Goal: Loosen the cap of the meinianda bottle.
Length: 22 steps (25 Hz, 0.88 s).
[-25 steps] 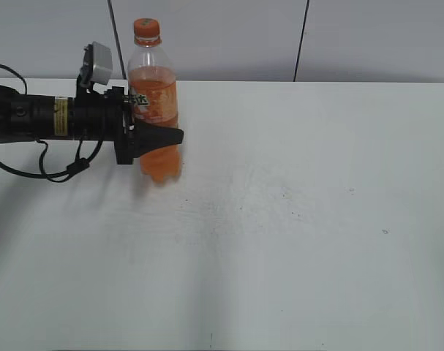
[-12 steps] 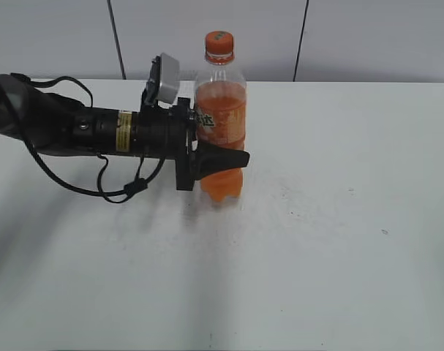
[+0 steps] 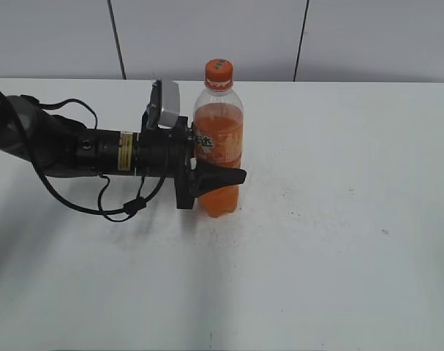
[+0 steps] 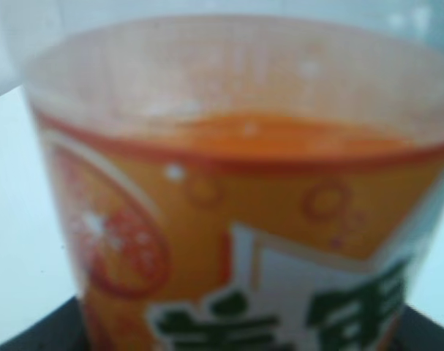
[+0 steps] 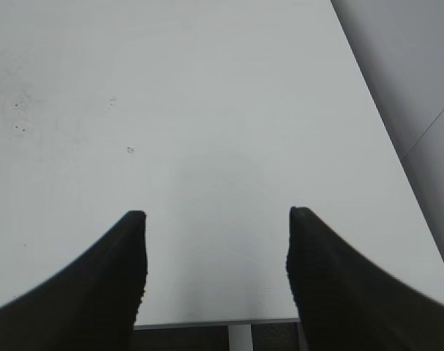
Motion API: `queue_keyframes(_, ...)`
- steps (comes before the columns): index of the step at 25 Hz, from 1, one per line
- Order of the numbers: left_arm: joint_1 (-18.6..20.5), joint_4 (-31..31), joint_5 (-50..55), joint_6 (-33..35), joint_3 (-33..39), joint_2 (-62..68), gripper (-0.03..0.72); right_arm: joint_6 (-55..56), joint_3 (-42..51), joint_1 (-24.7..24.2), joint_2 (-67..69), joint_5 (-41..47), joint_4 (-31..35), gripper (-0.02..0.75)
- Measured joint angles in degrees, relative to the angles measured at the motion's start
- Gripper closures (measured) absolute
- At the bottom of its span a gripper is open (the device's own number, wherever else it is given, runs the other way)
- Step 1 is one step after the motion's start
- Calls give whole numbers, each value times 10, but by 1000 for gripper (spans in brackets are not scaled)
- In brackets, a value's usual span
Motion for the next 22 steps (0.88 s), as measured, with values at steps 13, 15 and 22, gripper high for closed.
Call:
queue_keyframes(13, 1, -5, -14, 4, 1, 10, 270, 0, 0, 0, 0, 0, 0, 279)
queue_keyframes(15, 1, -4, -16, 4, 1, 10, 270, 0, 0, 0, 0, 0, 0, 279)
queue_keyframes(22, 2, -3, -16, 4, 1, 10, 270, 0, 0, 0, 0, 0, 0, 279)
